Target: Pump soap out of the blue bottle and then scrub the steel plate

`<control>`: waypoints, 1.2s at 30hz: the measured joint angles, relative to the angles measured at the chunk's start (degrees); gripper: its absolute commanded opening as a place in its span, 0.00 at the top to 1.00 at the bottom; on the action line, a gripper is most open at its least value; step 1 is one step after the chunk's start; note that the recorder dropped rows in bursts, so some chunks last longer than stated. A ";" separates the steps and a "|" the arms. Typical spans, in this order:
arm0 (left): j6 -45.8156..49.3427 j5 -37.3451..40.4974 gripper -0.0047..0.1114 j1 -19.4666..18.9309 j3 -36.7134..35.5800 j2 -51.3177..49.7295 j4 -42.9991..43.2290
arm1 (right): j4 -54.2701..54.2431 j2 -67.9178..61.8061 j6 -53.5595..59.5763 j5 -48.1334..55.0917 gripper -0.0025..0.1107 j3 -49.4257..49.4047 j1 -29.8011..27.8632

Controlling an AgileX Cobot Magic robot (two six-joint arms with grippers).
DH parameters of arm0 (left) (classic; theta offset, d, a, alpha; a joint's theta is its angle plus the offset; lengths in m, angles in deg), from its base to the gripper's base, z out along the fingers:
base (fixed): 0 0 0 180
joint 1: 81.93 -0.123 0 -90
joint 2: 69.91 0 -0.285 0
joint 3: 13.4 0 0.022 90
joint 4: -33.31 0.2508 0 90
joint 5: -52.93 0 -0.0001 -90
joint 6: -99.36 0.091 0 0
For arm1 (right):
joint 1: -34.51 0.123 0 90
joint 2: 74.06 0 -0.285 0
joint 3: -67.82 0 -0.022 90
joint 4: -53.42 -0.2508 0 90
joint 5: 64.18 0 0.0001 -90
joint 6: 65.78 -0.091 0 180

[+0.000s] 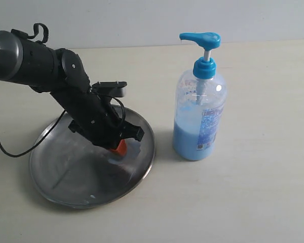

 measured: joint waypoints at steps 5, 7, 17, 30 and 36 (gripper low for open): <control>0.22 0.79 0.96 0.00 0.00 0.00 -1.01 | 0.00 0.00 0.00 0.00 0.98 0.00 0.00; 1.14 0.90 0.96 -0.10 0.00 0.00 -2.62 | 0.00 0.00 0.00 0.00 0.98 0.00 0.00; 6.08 1.28 0.96 -0.10 -0.12 -0.37 -8.19 | 0.00 0.00 0.00 0.00 0.98 0.00 0.00; 9.17 -1.44 0.96 0.55 -0.22 -0.59 -11.10 | 0.00 0.00 0.00 0.00 0.98 0.00 0.00; 9.41 -3.64 0.96 0.98 -0.22 -0.59 -11.32 | -0.09 0.00 0.00 0.00 0.98 0.00 0.00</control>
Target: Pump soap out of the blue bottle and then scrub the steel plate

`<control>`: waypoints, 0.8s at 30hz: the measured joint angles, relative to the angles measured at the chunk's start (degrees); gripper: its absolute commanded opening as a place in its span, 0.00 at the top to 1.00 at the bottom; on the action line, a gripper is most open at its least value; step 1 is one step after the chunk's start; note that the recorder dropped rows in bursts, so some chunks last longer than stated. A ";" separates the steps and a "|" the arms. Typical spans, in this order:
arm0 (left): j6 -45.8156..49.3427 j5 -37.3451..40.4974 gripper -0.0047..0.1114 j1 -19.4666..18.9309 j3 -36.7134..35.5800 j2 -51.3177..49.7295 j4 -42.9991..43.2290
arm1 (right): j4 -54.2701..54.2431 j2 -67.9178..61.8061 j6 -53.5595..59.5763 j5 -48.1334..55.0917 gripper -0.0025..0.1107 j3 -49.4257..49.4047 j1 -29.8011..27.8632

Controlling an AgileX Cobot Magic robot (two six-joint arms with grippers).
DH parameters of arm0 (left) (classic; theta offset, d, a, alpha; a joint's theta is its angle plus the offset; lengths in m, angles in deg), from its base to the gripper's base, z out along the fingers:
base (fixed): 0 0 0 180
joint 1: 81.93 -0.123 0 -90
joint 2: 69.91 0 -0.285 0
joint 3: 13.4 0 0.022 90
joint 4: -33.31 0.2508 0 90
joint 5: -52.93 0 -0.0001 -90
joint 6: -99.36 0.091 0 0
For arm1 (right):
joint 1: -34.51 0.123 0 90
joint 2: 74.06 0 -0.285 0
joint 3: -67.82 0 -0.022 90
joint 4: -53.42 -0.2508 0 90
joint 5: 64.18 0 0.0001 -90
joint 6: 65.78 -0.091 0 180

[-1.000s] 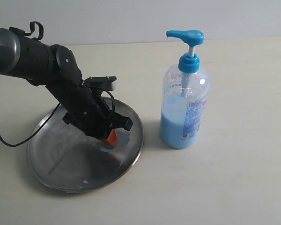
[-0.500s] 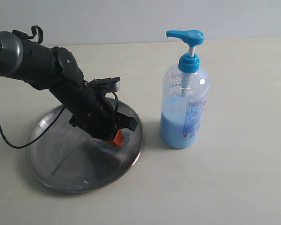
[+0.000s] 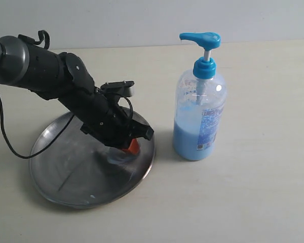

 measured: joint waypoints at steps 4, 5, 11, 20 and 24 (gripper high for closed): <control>0.00 -1.89 0.96 0.00 -0.03 0.00 -0.09 | 0.00 0.00 0.00 0.00 0.98 0.00 0.00; 0.00 -2.32 0.96 0.00 -0.03 0.00 -0.09 | 0.00 0.00 0.00 0.00 0.98 0.00 0.00; 0.00 -5.09 0.96 0.00 -0.12 0.00 0.21 | 0.00 0.00 0.00 0.00 0.98 0.00 0.00; -0.12 -6.02 0.96 -0.25 -0.12 0.00 0.94 | 0.00 0.00 0.00 0.00 0.98 0.00 0.00; -0.79 -5.30 0.96 -1.46 -0.12 0.00 1.19 | 0.00 0.00 0.00 -0.03 0.98 0.00 0.00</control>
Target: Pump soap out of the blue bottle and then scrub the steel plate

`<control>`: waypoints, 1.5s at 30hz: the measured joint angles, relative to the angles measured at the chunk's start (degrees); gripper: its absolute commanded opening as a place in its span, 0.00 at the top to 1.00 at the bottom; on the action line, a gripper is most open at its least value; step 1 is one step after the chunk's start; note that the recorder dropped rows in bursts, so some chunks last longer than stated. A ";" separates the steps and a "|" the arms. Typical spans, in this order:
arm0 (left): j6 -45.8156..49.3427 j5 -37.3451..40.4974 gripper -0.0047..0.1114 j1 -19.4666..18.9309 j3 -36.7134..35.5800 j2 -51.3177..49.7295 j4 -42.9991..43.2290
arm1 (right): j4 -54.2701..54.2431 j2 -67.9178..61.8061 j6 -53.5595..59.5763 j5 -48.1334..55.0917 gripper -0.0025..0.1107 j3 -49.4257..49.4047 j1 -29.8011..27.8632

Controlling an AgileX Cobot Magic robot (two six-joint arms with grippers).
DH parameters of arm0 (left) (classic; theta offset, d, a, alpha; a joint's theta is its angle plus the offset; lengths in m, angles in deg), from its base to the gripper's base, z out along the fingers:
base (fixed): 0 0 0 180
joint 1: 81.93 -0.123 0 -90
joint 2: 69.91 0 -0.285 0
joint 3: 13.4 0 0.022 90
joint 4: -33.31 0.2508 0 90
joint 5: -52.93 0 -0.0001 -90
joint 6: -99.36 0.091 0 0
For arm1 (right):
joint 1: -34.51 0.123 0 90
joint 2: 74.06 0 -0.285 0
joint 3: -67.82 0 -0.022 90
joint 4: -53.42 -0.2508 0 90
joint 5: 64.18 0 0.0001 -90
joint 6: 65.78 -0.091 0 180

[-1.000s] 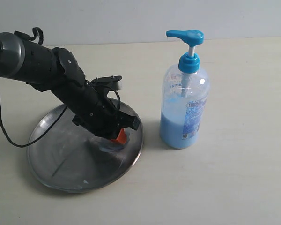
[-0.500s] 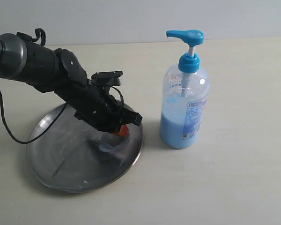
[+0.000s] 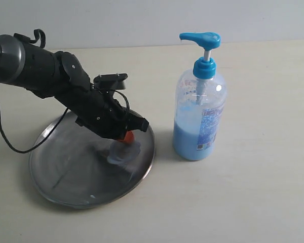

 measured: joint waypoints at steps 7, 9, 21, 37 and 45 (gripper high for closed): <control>-1.19 4.39 0.96 -2.05 0.00 0.00 1.44 | 0.00 0.00 0.00 -0.10 0.98 0.00 0.00; -2.03 5.51 0.96 -2.18 0.00 0.00 2.44 | 0.00 0.00 0.00 -0.10 0.98 0.00 0.00; -3.82 14.52 0.96 -0.11 0.21 0.12 5.84 | 0.00 0.00 0.00 -0.10 0.98 0.00 0.00; -6.39 0.48 0.96 3.12 0.21 0.24 6.46 | 0.00 0.00 0.00 -0.10 0.98 0.00 0.00; -6.50 5.37 0.96 -1.09 0.21 0.33 8.47 | 0.00 0.00 0.00 -0.10 0.98 0.00 0.00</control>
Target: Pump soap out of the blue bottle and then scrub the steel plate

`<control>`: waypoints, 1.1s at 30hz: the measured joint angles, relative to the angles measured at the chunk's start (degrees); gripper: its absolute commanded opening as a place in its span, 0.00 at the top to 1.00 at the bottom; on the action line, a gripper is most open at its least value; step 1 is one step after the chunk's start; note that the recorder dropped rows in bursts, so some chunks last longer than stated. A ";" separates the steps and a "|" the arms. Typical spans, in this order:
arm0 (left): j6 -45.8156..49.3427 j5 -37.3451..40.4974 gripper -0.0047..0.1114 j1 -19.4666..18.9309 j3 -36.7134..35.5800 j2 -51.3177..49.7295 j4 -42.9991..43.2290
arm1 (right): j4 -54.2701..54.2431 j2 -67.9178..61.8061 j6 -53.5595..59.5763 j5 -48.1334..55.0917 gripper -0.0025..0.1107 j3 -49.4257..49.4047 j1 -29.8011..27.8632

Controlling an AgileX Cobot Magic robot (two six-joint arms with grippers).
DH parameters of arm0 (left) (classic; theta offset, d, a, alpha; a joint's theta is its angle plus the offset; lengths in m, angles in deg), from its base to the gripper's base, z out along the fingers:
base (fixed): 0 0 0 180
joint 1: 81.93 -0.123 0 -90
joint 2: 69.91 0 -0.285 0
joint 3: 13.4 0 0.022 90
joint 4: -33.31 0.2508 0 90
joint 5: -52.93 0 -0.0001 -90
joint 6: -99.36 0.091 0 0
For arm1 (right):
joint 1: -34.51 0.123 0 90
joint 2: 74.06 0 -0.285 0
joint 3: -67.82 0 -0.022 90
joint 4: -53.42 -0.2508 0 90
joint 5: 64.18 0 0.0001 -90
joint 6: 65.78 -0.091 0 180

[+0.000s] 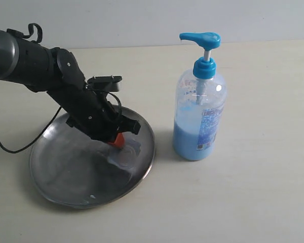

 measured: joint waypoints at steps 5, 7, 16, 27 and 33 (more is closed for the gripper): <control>-0.11 5.91 0.96 -0.73 0.09 0.26 1.59 | 0.00 0.00 0.00 0.00 0.98 0.00 0.00; -0.11 7.52 0.96 -0.33 0.09 0.26 1.68 | 0.00 0.00 0.00 0.00 0.98 0.00 0.00; -0.11 4.67 0.96 4.21 0.09 0.26 1.01 | 0.00 0.00 0.00 0.00 0.98 0.00 0.00; -9.98 3.16 0.96 2.28 0.26 0.79 12.00 | 0.00 0.00 0.00 0.00 0.98 0.00 0.00; -3.91 3.07 0.96 5.18 1.80 -0.03 4.26 | 0.00 0.00 0.00 0.00 0.98 0.00 0.00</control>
